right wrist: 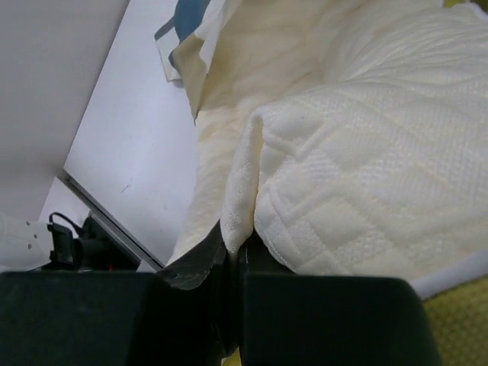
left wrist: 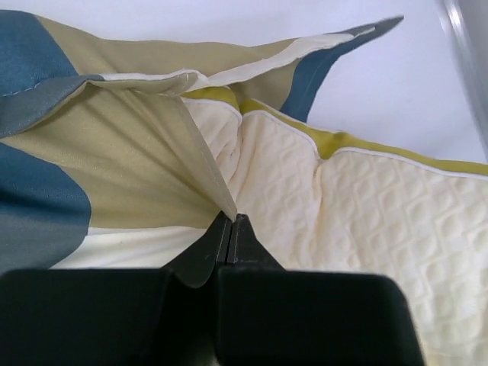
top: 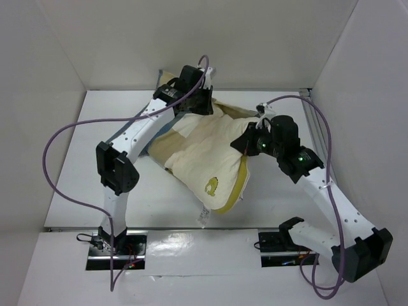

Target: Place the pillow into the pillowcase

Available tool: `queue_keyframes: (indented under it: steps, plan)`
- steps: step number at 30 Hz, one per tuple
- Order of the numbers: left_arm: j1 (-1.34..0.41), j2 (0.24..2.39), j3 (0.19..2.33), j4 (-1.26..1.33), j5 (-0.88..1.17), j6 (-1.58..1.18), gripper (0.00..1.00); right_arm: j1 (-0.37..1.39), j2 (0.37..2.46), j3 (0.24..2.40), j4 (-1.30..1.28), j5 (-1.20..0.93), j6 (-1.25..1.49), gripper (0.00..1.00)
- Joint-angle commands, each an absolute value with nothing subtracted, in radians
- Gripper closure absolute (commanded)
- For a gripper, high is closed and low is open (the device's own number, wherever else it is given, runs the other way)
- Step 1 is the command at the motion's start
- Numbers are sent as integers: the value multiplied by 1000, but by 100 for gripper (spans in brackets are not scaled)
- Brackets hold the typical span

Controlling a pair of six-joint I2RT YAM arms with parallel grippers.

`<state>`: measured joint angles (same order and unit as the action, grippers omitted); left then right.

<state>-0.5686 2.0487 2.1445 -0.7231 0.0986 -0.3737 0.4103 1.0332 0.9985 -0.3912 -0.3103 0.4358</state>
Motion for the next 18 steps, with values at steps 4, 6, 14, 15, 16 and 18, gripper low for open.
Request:
queue_keyframes:
  steps: [4, 6, 14, 15, 16, 18]
  plan:
    - [-612, 2219, 2325, -805, 180, -459, 100, 469, 1048, 901, -312, -374, 428, 100]
    - [-612, 2276, 2374, -845, 154, -459, 98, 497, 1048, 873, -302, -385, 439, 100]
    - [-612, 2188, 2258, -845, 66, -468, 27, 676, 1026, 822, -189, -410, 508, 100]
    - [-612, 2166, 2234, -845, 57, -459, 24, 676, 1038, 833, -189, -400, 508, 100]
    - [-612, 2146, 2223, -856, 45, -459, 24, 686, 1070, 847, -210, -400, 496, 98]
    - [-612, 2094, 2203, -876, 19, -459, 24, 696, 1123, 885, -366, -361, 447, 35]
